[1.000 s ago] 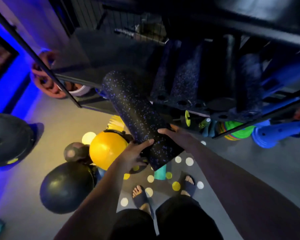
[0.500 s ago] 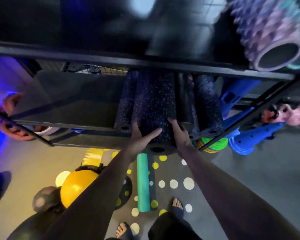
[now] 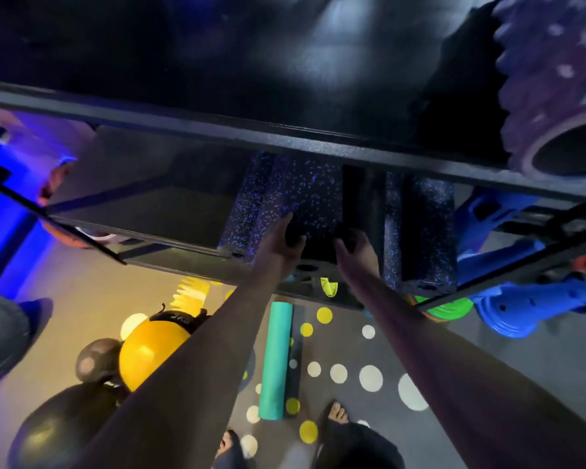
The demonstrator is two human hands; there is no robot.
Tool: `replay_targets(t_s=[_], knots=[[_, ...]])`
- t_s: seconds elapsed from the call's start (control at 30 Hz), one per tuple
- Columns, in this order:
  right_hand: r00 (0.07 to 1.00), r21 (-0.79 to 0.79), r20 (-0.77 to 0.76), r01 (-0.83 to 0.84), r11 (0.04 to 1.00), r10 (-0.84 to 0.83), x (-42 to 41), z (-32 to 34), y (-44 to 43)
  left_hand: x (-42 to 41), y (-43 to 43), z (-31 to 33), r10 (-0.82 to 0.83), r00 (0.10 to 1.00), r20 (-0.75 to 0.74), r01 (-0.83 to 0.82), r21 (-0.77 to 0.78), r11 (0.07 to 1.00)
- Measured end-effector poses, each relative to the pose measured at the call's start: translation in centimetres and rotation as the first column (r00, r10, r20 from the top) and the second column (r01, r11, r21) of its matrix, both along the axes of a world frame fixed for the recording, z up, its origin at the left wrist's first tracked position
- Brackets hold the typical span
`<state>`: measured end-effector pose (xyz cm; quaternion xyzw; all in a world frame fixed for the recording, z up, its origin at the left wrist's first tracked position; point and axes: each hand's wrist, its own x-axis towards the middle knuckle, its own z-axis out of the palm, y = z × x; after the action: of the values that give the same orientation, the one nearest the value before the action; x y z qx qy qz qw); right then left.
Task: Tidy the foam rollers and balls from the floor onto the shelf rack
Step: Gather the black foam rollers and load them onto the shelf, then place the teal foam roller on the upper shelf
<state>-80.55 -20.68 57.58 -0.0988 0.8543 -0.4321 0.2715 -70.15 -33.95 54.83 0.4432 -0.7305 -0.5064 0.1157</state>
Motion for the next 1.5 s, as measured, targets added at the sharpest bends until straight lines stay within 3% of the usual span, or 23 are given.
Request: replay_targets(t_s=[0.13, 0.33, 0.47, 0.6, 0.77, 0.93, 1.17, 1.33, 1.43, 1.5], knots=[[0.996, 0.077, -0.090, 0.007, 0.997, 0.000, 1.1, -1.0, 1.6, 2.6, 0.8, 3.0, -0.058, 0.996, 0.073, 0.054, 0.057, 0.997], [0.998, 0.104, -0.019, 0.058, 0.993, -0.057, 6.3, -0.3, 3.0, 9.2, 1.8, 4.6, 0.027, 0.988, 0.150, -0.018, -0.065, 0.998], [0.998, 0.185, -0.046, -0.032, 0.982, 0.041, 11.7, -1.3, 3.4, 14.8, 1.6, 5.2, 0.103, 0.977, 0.184, -0.100, -0.027, 0.995], [0.994, 0.258, -0.055, -0.074, 0.963, 0.091, 18.1, -3.0, 2.9, 22.5, 0.5, 2.3, 0.143, 0.963, 0.228, -0.166, 0.086, 0.982], [0.998, 0.379, 0.006, -0.054, 0.924, 0.056, 27.1, -6.6, 0.8, 33.1, -2.2, -1.8, 0.030, 0.966, 0.258, -0.086, 0.209, 0.974], [0.997, 0.405, 0.082, -0.022, 0.914, -0.012, 35.9, -10.1, -2.5, 41.7, -5.2, -5.1, -0.076, 0.945, 0.318, -0.031, 0.321, 0.947], [0.969, 0.423, 0.212, 0.023, 0.906, -0.124, 40.5, -15.1, -4.4, 41.5, -6.2, -10.3, -0.143, 0.948, 0.283, -0.004, 0.462, 0.887], [0.923, 0.485, 0.277, 0.106, 0.868, -0.268, 40.6, -29.2, -2.1, 38.0, -3.2, -23.4, -0.023, 0.982, 0.190, -0.097, 0.597, 0.796], [0.903, 0.502, 0.316, 0.102, 0.859, -0.292, 39.9, -43.1, -0.2, 37.3, -0.6, -36.8, 0.005, 0.977, 0.214, -0.140, 0.621, 0.771], [0.907, 0.503, 0.365, -0.003, 0.864, -0.209, 39.3, -54.7, 1.8, 38.2, 1.0, -46.5, 0.014, 0.969, 0.247, -0.177, 0.651, 0.738]])
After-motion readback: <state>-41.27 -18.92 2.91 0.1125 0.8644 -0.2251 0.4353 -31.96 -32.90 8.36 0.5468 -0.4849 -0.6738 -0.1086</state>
